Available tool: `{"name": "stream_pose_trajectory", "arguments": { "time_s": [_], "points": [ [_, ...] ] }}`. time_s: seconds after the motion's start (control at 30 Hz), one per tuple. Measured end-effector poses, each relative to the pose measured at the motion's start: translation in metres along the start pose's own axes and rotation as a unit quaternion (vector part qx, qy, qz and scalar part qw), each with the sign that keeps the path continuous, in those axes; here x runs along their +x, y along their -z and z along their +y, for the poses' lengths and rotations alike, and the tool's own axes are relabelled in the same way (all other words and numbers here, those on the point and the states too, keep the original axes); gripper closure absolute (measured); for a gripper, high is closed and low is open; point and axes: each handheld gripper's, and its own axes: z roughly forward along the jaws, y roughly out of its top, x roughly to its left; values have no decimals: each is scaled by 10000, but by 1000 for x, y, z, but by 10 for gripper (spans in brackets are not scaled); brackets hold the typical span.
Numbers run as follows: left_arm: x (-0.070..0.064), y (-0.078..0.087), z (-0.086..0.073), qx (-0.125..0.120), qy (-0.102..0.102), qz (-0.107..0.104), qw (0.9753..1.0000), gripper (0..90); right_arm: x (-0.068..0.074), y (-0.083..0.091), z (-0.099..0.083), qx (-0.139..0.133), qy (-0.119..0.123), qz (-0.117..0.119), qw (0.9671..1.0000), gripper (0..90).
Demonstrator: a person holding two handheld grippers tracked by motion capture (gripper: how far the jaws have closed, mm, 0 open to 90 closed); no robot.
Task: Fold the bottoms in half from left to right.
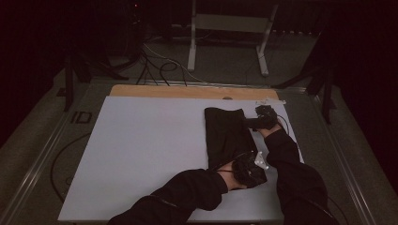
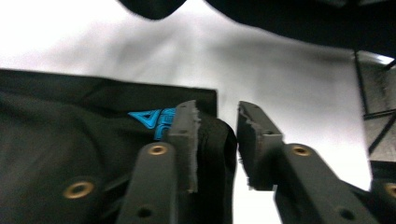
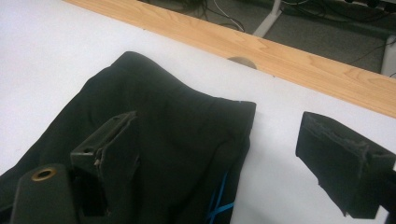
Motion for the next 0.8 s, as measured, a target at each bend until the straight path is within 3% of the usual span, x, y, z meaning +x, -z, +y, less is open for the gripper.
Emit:
{"name": "stream_pose_trajectory", "arguments": {
  "time_s": [0.23,0.4,0.5,0.53,0.63,0.8],
  "points": [
    [1,18,0,-394,67,-24,9992,434,2,3,-1,-21,47,68,10000,130],
    [5,25,-4,-518,179,70,9985,335,4,6,0,-70,57,87,9999,131],
    [7,29,-7,-603,168,53,9980,230,6,8,0,-89,87,96,9999,133],
    [6,30,-8,-636,100,59,9979,157,7,8,0,-82,105,116,9998,132],
    [7,33,-11,-728,94,135,9972,123,10,9,-2,-109,114,147,9998,134],
    [11,38,-15,-673,110,182,9975,79,14,11,-6,-122,120,208,9996,135]
  ]
}}
